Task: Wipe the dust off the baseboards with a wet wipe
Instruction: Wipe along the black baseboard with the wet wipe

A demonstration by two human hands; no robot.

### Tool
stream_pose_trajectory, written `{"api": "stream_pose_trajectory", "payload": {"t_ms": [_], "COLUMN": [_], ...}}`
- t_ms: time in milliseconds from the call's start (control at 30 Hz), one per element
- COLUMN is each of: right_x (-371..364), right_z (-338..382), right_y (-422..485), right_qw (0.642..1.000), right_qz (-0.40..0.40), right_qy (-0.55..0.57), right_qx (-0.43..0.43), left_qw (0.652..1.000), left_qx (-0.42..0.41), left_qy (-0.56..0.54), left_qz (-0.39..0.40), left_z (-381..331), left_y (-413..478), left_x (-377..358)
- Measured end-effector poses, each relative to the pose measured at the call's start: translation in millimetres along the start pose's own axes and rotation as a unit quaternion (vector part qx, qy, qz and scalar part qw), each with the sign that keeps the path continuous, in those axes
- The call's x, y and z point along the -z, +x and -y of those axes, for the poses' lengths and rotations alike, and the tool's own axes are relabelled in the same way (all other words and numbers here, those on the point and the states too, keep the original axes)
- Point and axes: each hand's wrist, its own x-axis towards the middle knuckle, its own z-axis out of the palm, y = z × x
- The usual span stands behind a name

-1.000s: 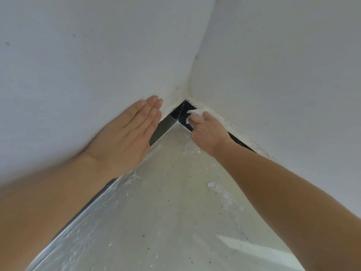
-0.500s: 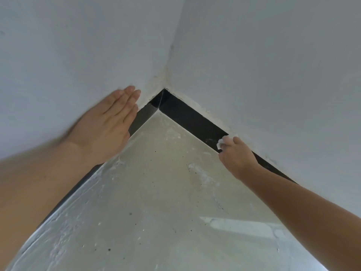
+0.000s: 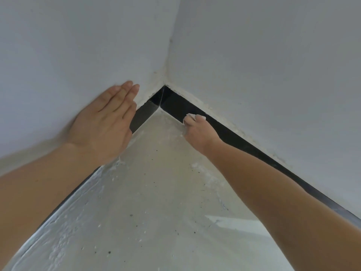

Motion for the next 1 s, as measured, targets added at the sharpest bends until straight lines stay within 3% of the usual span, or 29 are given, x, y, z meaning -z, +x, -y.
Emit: {"api": "stream_pose_trajectory", "payload": {"t_ms": [167,267,467,633,700,833,1000], "right_x": [-38.5,-56.5,-56.9,-49.7,-46.8,-40.7,-31.4], "right_z": [1.2,1.6,7.6,6.6,8.8,5.1,-10.1], "right_y": [-40.5,-71.7,-127.7,-170.1,-170.7,-151.9,-116.0], "right_qw": [0.997,0.995,0.942,0.971,0.975,0.984,0.987], "right_qz": [0.069,0.098,0.236,0.139,0.115,0.048,-0.029], "right_qy": [-0.003,0.006,0.194,0.18,0.18,0.163,0.151], "right_qx": [0.032,0.02,-0.141,-0.074,-0.067,-0.049,-0.052], "left_qw": [0.995,0.996,0.987,0.988,0.986,0.965,0.966], "left_qx": [0.043,0.045,0.062,0.069,0.05,-0.074,-0.125], "left_qy": [-0.087,-0.079,-0.034,-0.119,-0.155,-0.128,-0.112], "left_qz": [-0.027,-0.002,0.141,0.066,-0.021,-0.217,-0.198], "left_z": [-1.9,-2.6,-16.9,-56.2,-73.6,-80.6,-94.8], "left_y": [2.8,3.1,13.0,60.2,82.0,130.9,179.7], "left_x": [-4.0,3.4,36.2,72.7,89.1,110.3,110.3]}}
